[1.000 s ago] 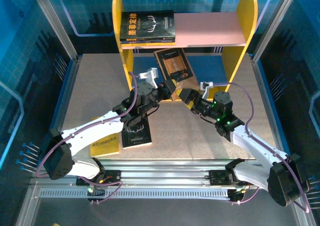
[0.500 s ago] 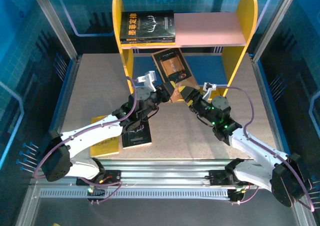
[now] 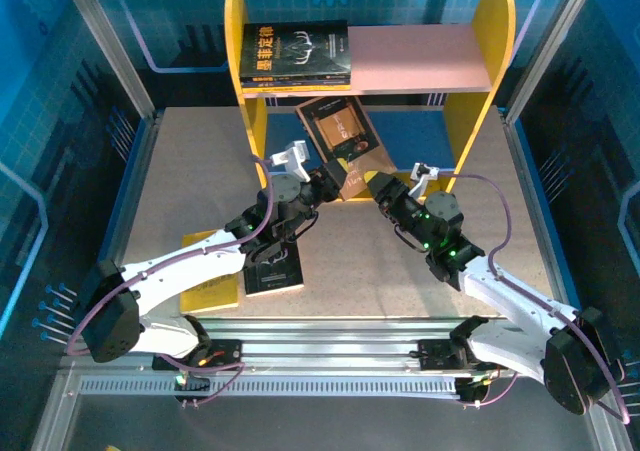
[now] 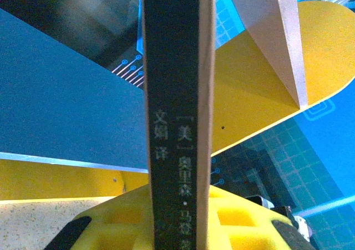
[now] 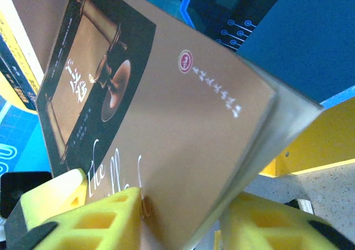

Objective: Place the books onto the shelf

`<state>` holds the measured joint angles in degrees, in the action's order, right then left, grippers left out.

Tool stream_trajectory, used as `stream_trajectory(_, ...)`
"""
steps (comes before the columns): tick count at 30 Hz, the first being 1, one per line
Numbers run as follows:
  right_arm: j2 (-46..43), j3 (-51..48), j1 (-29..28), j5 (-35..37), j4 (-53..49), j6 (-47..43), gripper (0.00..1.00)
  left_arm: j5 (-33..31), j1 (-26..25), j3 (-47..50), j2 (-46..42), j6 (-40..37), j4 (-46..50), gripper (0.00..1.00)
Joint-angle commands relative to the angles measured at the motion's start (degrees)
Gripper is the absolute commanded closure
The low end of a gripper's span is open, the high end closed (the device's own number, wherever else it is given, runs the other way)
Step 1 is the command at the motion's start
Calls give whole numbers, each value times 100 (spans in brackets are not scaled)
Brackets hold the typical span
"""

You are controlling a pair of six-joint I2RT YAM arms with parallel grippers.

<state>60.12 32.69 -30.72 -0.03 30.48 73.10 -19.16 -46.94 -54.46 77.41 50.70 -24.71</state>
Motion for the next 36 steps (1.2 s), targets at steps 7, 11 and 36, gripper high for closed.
stream_trajectory(7,-103,243,8,22,-46,-462,79,21,-85,-67,-112,50,-340,74)
stream_trajectory(11,-278,248,124,-128,-369,-697,86,9,-83,-56,-119,40,-251,62)
stream_trajectory(36,297,1002,1382,-1884,-1281,-1812,94,-1004,732,-24,-1419,65,3411,49)
